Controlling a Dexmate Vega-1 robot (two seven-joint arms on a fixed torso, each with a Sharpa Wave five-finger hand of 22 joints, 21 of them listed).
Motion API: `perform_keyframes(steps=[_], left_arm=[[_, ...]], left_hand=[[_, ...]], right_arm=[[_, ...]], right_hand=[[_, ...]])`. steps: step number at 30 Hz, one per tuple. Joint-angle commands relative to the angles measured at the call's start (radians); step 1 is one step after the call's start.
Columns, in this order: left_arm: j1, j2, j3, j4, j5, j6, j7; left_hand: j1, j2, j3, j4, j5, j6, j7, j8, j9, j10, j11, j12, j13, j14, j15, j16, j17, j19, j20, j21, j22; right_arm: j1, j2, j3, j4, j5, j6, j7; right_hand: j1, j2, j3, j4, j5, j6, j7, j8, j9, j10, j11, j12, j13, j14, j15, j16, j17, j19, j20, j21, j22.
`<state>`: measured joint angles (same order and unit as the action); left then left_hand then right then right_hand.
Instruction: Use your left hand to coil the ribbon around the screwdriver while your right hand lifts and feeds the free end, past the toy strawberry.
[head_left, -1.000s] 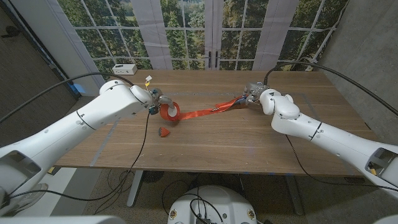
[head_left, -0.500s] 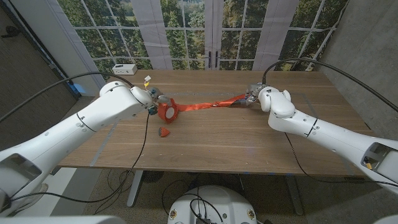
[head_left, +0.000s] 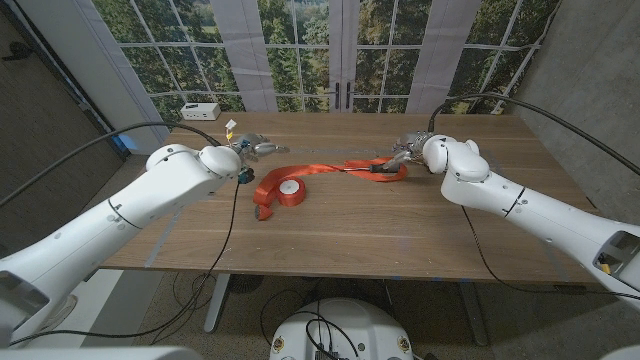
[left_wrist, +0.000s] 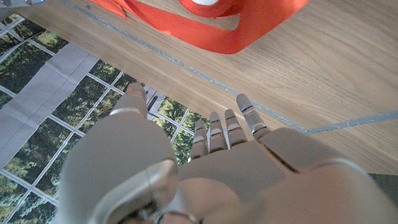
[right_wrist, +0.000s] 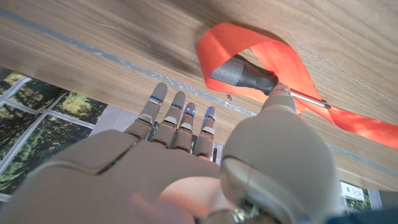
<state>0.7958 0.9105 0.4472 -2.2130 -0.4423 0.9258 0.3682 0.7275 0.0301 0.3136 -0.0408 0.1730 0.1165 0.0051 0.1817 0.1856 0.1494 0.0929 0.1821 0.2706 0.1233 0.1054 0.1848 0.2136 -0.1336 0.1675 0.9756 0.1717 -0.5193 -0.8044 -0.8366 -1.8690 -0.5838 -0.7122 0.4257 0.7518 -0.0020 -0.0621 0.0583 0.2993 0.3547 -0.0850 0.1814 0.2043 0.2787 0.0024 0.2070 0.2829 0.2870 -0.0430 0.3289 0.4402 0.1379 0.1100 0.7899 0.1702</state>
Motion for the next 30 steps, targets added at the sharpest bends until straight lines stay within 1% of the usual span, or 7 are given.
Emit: perform_keyframes(steps=[1, 3, 4, 9, 20, 24, 30], left_arm=[[0.185, -0.025, -0.108, 0.030, 0.052, -0.399, 0.073], [0.224, -0.049, -0.131, 0.085, 0.054, -0.573, 0.048], [0.235, -0.080, -0.142, 0.101, 0.047, -0.612, 0.066], [0.241, -0.076, -0.148, 0.163, 0.047, -0.750, -0.029], [0.251, -0.114, -0.179, 0.261, -0.009, -0.927, -0.143], [0.229, -0.104, -0.171, 0.297, -0.033, -0.925, -0.203], [0.230, -0.112, -0.178, 0.369, -0.082, -0.969, -0.265]], left_hand=[[-0.028, 0.001, -0.013, 0.010, 0.001, 0.015, -0.012, 0.008, 0.000, -0.006, 0.004, 0.011, -0.003, -0.011, -0.002, 0.006, -0.001, -0.012, 0.001, -0.011, 0.002], [-0.045, 0.005, -0.019, 0.018, 0.001, 0.025, -0.019, 0.011, -0.001, -0.005, 0.006, 0.014, -0.007, -0.017, -0.005, 0.006, -0.003, -0.021, -0.001, -0.019, 0.002], [-0.055, 0.009, -0.021, 0.023, 0.001, 0.027, -0.026, 0.011, -0.001, -0.010, 0.006, 0.013, -0.010, -0.025, -0.008, 0.005, -0.004, -0.025, -0.005, -0.024, 0.002], [-0.085, 0.026, -0.025, 0.038, 0.003, 0.033, -0.045, 0.010, -0.003, -0.033, 0.004, 0.009, -0.021, -0.053, -0.014, 0.002, -0.009, -0.048, -0.018, -0.047, 0.001], [-0.135, 0.054, -0.032, 0.058, 0.003, -0.013, -0.068, -0.004, -0.005, -0.083, -0.006, 0.006, -0.044, -0.108, -0.024, -0.001, -0.020, -0.087, -0.062, -0.090, 0.001], [-0.163, 0.077, -0.034, 0.077, 0.005, -0.008, -0.066, 0.000, -0.005, -0.083, -0.011, 0.010, -0.051, -0.114, -0.027, 0.002, -0.021, -0.090, -0.074, -0.099, 0.001], [-0.181, 0.091, -0.035, 0.088, 0.006, -0.021, -0.061, -0.004, -0.005, -0.089, -0.011, 0.010, -0.056, -0.119, -0.027, 0.004, -0.022, -0.094, -0.079, -0.107, 0.002]], right_arm=[[-0.170, -0.022, 0.244, 0.012, 0.358, 0.288, -0.252], [-0.214, -0.010, 0.302, 0.042, 0.452, 0.389, -0.311], [-0.226, -0.007, 0.313, 0.053, 0.468, 0.424, -0.338], [-0.246, 0.000, 0.348, 0.082, 0.567, 0.495, -0.370], [-0.302, 0.045, 0.433, 0.204, 0.840, 0.713, -0.375], [-0.369, 0.063, 0.462, 0.148, 0.834, 0.714, -0.520], [-0.364, 0.106, 0.455, 0.187, 0.870, 0.765, -0.546]], right_hand=[[-0.033, 0.034, 0.002, 0.027, 0.011, 0.003, 0.015, 0.010, 0.003, 0.008, 0.022, 0.004, -0.001, -0.004, 0.004, 0.000, 0.004, 0.005, 0.014, -0.008, 0.005], [-0.047, 0.059, 0.006, 0.039, 0.014, 0.001, 0.019, 0.011, 0.002, 0.003, 0.028, 0.003, -0.002, -0.012, 0.010, -0.002, 0.005, -0.005, 0.016, -0.017, 0.005], [-0.053, 0.067, 0.007, 0.044, 0.014, -0.001, 0.019, 0.011, 0.002, 0.000, 0.032, 0.002, -0.003, -0.015, 0.013, -0.003, 0.004, -0.007, 0.018, -0.020, 0.005], [-0.074, 0.096, 0.011, 0.058, 0.012, -0.006, 0.023, 0.012, 0.000, -0.020, 0.042, -0.004, -0.006, -0.038, 0.025, -0.015, 0.002, -0.024, 0.015, -0.036, 0.004], [-0.107, 0.114, 0.007, 0.067, -0.008, -0.054, 0.008, 0.001, -0.004, -0.115, 0.031, -0.026, -0.025, -0.119, 0.041, -0.068, -0.031, -0.047, -0.008, -0.077, 0.000], [-0.131, 0.122, 0.002, 0.075, -0.016, -0.088, 0.012, -0.002, -0.005, -0.150, 0.031, -0.028, -0.035, -0.151, 0.045, -0.089, -0.046, -0.056, -0.021, -0.096, 0.000], [-0.144, 0.134, 0.004, 0.078, -0.021, -0.077, 0.020, 0.008, -0.006, -0.127, 0.032, -0.012, -0.043, -0.129, 0.042, -0.086, -0.058, -0.051, -0.004, -0.106, 0.000]])
